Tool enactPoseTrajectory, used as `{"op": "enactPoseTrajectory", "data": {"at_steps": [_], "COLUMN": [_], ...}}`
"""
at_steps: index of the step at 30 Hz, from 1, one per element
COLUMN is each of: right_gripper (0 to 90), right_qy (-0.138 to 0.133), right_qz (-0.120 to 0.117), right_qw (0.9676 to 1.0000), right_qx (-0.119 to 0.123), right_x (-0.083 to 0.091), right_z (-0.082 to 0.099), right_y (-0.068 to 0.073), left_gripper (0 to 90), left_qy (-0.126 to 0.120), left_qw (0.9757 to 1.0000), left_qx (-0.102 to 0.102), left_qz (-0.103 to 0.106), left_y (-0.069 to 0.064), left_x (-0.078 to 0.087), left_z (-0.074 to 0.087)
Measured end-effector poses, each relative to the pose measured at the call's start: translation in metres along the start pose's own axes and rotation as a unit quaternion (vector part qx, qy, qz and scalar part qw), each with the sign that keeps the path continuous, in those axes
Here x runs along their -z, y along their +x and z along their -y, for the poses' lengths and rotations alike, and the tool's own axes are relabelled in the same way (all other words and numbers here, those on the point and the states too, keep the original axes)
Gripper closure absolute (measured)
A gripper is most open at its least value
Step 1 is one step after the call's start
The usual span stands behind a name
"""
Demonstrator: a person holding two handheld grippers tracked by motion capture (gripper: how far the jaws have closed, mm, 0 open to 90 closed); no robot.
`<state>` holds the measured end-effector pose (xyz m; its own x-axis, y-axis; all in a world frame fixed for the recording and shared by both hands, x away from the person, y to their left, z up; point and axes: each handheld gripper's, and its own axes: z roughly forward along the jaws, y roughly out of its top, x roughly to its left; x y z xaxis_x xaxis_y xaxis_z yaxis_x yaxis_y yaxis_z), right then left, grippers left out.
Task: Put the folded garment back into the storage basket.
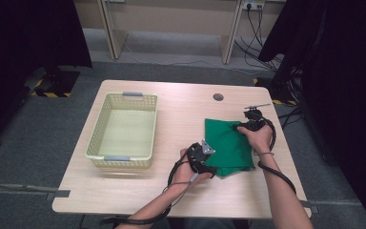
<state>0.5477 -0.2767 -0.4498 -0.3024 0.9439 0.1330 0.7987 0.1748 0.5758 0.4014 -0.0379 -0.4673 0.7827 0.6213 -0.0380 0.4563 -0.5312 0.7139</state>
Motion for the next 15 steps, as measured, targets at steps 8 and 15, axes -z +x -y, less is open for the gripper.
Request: {"op": "enactPoseTrajectory", "data": {"at_steps": [8,15], "right_gripper": [71.3,74.3], "right_qy": [-0.008,-0.007], "right_qz": [-0.021,-0.018], "right_qw": [0.9996,0.9996], "right_qx": [-0.015,-0.022], "right_x": [-0.0004,-0.0003], "right_z": [0.0022,0.0019], "right_y": [-0.0002,0.0012], "left_gripper": [46.5,59.4], "left_qy": [-0.002,-0.004], "left_qw": [0.9997,0.999], "left_qx": [0.013,0.033], "left_qz": [0.022,0.03], "left_y": [0.0018,0.0027], "left_x": [0.0022,0.0036], "left_z": [0.0012,0.0019]}}
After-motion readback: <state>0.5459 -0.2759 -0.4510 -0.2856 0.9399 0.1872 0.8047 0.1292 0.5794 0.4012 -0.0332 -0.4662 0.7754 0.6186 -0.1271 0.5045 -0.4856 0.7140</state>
